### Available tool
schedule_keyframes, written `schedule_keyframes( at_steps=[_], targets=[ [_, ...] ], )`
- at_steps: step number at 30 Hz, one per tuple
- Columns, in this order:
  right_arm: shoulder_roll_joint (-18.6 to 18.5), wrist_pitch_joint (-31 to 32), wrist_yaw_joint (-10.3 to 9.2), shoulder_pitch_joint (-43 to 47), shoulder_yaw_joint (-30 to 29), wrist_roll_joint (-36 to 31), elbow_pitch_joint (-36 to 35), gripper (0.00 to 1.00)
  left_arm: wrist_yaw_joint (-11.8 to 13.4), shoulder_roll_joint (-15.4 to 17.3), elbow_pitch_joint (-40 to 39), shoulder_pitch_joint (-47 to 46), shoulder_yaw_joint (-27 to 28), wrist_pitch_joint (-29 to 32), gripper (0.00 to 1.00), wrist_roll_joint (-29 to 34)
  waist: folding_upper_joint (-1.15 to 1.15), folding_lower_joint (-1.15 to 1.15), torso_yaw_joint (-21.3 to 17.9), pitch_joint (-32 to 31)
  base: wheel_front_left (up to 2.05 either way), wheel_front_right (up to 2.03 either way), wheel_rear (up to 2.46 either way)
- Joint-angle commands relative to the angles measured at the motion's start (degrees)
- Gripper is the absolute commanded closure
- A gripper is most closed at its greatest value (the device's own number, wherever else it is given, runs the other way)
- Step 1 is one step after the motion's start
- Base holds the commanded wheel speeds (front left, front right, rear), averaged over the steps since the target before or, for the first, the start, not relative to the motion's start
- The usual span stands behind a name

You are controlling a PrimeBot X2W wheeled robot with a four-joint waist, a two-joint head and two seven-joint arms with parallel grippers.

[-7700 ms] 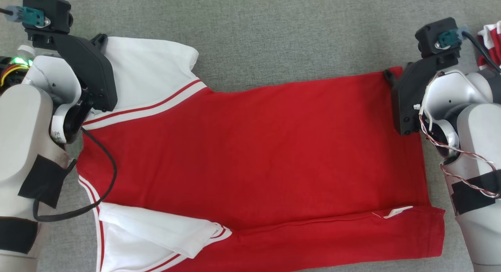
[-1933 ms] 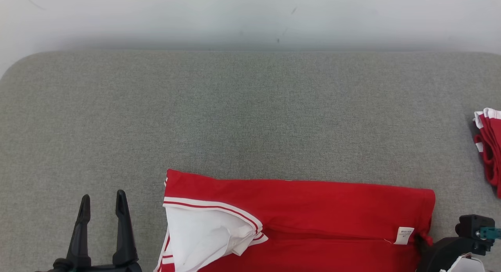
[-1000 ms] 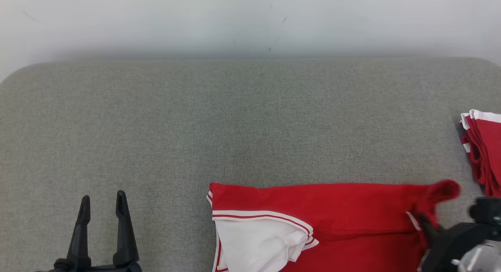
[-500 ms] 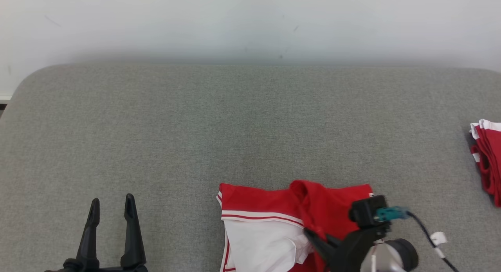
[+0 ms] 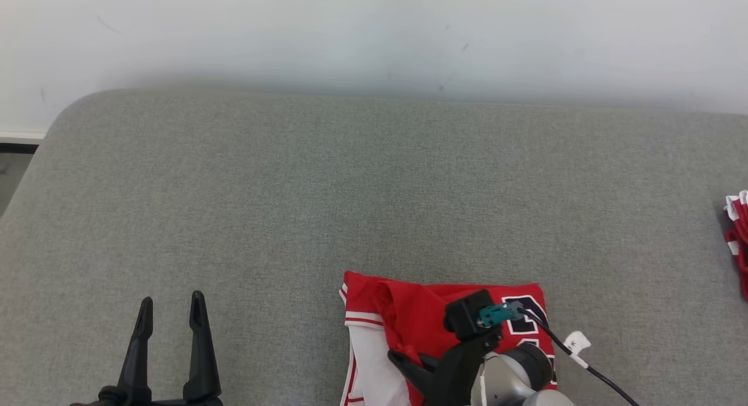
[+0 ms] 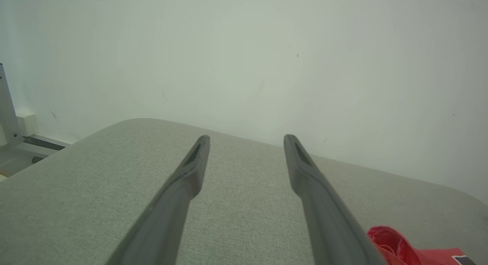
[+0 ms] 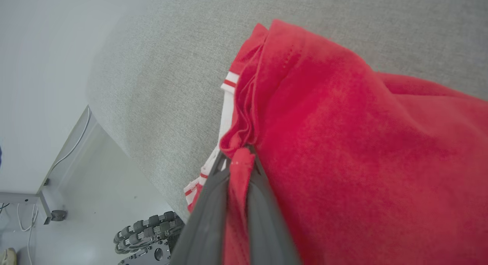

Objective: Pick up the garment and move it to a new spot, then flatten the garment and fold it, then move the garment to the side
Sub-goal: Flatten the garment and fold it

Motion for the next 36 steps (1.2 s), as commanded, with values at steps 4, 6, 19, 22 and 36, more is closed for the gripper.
schedule_keyframes(
  at_steps=[4,6,19,22,36],
  targets=[
    [-0.06,-1.69,-0.12,-2.67,2.12,1.21,2.56,1.0,0.02,-0.05,0.23,-0.29,-0.12,-0.21,0.0,-0.25,0.0,0.0,0.69,0.27,0.0,0.0,0.0],
    [-0.08,-2.41,-0.12,-3.67,2.74,1.52,4.11,1.0,0.03,-0.06,0.34,-0.47,-0.36,-0.21,0.0,-0.33,0.0,0.0,1.06,0.39,0.0,0.0,0.0],
    [-0.06,-6.58,-0.12,-8.91,6.91,3.67,12.58,1.0,0.23,-0.05,1.0,-1.43,-0.85,-0.21,0.0,-1.25,0.0,0.0,2.9,1.39,0.0,0.0,0.0],
    [-0.07,-7.33,-0.12,-9.35,7.18,4.92,13.64,0.53,0.17,-0.05,1.15,-1.36,-0.82,-0.21,0.0,-1.37,0.0,0.0,3.13,1.45,0.0,0.0,0.0],
    [-0.92,-9.19,-0.12,-5.24,-6.72,6.23,1.15,0.0,0.45,-0.06,0.98,-1.2,-0.06,-0.21,0.0,-1.38,0.0,0.0,1.6,1.15,0.0,0.0,0.0]
  ],
)
